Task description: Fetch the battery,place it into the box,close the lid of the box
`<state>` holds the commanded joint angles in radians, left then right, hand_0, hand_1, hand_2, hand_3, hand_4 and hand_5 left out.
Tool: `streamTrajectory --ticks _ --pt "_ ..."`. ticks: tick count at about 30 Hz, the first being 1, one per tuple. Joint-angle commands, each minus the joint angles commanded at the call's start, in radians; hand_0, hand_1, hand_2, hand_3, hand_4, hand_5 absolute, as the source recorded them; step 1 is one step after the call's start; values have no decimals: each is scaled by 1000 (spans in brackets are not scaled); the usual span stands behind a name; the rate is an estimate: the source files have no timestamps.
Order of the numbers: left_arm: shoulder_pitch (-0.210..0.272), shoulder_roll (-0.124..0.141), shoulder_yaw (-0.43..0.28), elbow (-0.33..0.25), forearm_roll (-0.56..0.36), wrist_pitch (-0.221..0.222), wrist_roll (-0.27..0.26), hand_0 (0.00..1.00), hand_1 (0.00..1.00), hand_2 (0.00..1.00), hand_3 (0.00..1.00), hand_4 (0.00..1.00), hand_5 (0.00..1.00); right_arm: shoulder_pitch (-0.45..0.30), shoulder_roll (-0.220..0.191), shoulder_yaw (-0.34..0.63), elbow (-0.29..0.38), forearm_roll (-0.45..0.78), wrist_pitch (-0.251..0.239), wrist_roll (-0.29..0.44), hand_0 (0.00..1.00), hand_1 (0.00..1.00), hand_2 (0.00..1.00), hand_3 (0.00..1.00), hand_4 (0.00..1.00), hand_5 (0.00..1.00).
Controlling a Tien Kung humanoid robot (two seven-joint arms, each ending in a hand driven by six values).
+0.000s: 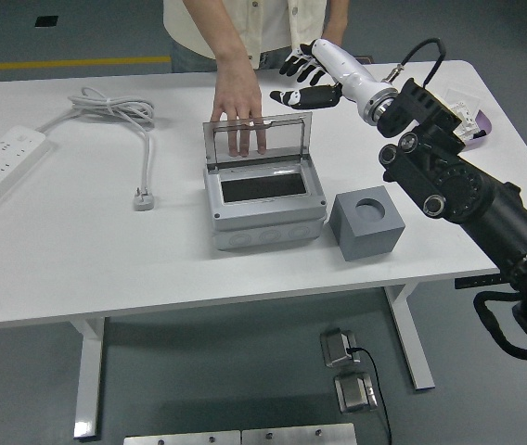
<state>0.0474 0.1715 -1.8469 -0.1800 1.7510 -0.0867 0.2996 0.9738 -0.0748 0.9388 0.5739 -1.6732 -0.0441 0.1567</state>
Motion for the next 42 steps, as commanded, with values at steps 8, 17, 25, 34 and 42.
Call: streamTrajectory --ticks 8,17,25,34,42 --pt "-2 0 1 0 5 -1 -4 632 672 683 662 724 206 -33 23 5 -94 35 -18 18 500 551 611 536 887 409" --pt "7 -1 7 0 -4 0 -4 633 671 683 663 724 212 -83 23 -5 -48 50 -33 26 515 547 608 528 911 498" --pt "10 -6 4 0 -7 0 -6 633 671 683 662 724 214 -117 -11 -44 51 56 -43 21 512 545 607 523 903 476" --pt "11 -10 1 0 -12 1 -8 633 671 683 661 723 215 -180 -71 -140 177 90 -53 15 508 545 606 520 901 474" --pt "14 -12 -3 0 -12 2 -8 634 671 683 661 723 217 -221 -98 -146 260 72 -47 -3 494 532 601 524 919 527"
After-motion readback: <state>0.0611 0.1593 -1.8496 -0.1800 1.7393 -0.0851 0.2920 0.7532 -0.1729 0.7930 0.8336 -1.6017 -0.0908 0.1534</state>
